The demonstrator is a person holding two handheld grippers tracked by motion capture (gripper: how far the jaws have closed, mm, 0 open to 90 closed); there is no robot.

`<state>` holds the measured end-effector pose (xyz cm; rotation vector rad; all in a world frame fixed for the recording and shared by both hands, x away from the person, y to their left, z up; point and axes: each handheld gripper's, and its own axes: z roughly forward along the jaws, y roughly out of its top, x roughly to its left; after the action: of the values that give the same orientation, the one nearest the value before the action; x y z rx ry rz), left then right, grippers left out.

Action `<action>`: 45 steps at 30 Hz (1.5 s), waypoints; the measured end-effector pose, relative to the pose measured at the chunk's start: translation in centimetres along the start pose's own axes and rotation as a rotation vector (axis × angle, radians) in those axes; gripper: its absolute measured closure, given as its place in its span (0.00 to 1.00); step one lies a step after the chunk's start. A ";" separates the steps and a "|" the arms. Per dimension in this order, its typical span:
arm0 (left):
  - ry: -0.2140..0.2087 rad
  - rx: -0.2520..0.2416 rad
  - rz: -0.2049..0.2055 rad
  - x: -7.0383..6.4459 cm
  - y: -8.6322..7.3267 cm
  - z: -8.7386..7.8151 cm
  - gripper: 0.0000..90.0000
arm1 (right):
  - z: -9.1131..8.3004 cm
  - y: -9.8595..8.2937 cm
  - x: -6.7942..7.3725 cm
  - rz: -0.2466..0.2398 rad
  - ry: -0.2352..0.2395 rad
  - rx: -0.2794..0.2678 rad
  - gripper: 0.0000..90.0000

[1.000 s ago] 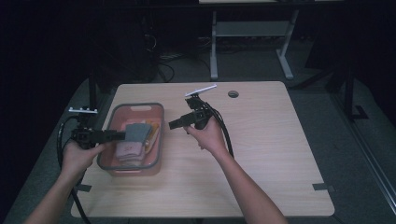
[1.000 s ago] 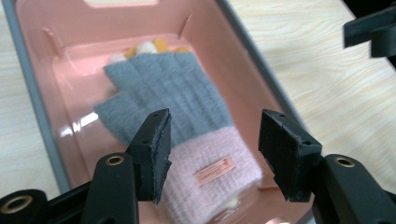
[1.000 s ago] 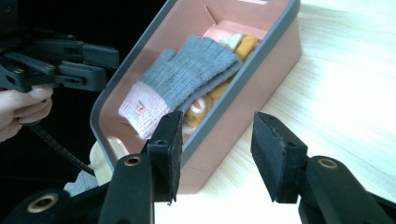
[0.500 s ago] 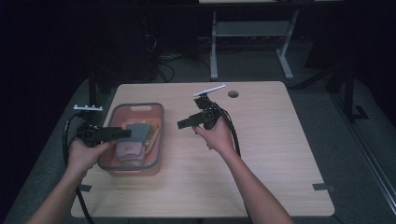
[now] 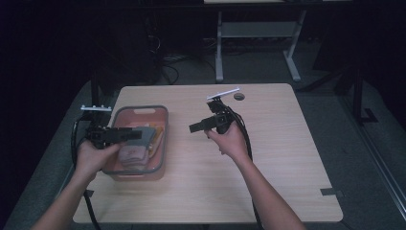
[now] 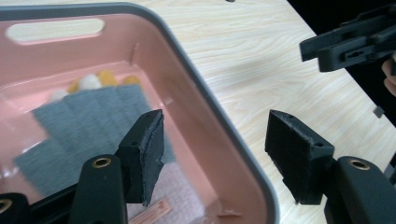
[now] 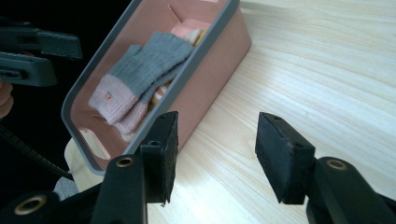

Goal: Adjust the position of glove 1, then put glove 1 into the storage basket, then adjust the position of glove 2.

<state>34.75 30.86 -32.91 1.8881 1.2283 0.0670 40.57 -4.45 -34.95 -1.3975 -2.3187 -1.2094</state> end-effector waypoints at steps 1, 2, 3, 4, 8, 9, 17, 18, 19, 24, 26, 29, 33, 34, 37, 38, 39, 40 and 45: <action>-0.007 0.001 0.003 -0.2 0.1 0.1 0.41 | -0.1 -0.1 -0.1 -0.002 -0.002 0.001 0.53; -0.012 -0.001 0.004 -0.5 0.2 0.3 0.40 | -0.2 -0.2 -0.2 0.001 -0.004 0.002 0.53; -0.022 -0.004 0.012 -0.9 0.4 0.5 0.40 | -0.4 -0.3 -0.3 0.006 -0.012 0.005 0.52; -0.022 -0.004 0.012 -0.9 0.4 0.5 0.39 | -0.7 -0.5 -0.4 0.005 -0.015 0.006 0.52; -0.045 -0.002 0.033 -2.0 0.7 1.1 0.38 | -1.3 -0.9 -0.8 0.009 -0.023 0.000 0.52; -0.045 -0.002 0.033 -2.0 0.7 1.1 0.37 | -1.4 -1.0 -0.9 0.012 -0.024 -0.001 0.52; -0.086 0.006 0.062 -3.9 1.5 2.5 0.35 | -2.4 -2.0 -2.4 0.044 -0.038 -0.009 0.52; -0.086 0.006 0.062 -3.9 1.5 2.5 0.35 | -2.6 -2.1 -2.6 0.041 -0.040 -0.014 0.52; -0.097 0.007 0.068 -4.3 1.6 2.8 0.35 | -2.7 -2.2 -2.7 0.044 -0.044 -0.016 0.52; -0.112 0.020 0.082 -5.1 1.7 3.5 0.34 | -3.4 -2.8 -3.5 0.069 -0.053 -0.024 0.51; -0.115 0.027 0.086 -5.2 1.8 3.6 0.34 | -3.6 -2.9 -3.6 0.071 -0.055 -0.027 0.51; -0.122 0.029 0.095 -5.6 1.8 4.0 0.34 | -4.0 -3.2 -4.0 0.079 -0.059 -0.031 0.51; -0.128 0.027 0.096 -5.8 1.9 4.2 0.34 | -4.2 -3.5 -4.4 0.090 -0.065 -0.033 0.51; -0.128 0.027 0.096 -5.8 1.9 4.2 0.34 | -4.2 -3.5 -4.4 0.090 -0.065 -0.033 0.51; -0.128 0.027 0.101 -6.0 1.8 4.4 0.34 | -4.4 -3.7 -4.6 0.091 -0.069 -0.032 0.51; -0.130 0.029 0.102 -6.1 1.8 4.5 0.33 | -4.5 -3.7 -4.7 0.097 -0.068 -0.031 0.51; -0.131 0.028 0.101 -6.2 1.8 4.6 0.33 | -4.6 -3.8 -4.8 0.098 -0.070 -0.037 0.51; -0.131 0.028 0.101 -6.2 1.8 4.6 0.33 | -4.6 -3.8 -4.8 0.098 -0.070 -0.037 0.51; -0.140 0.037 0.110 -6.8 1.7 5.1 0.33 | -4.9 -4.4 -5.6 0.110 -0.079 -0.035 0.51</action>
<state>34.83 22.25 -32.37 1.9575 1.0377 -0.0288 38.90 -12.62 -37.04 -1.5898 -2.2470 -1.1895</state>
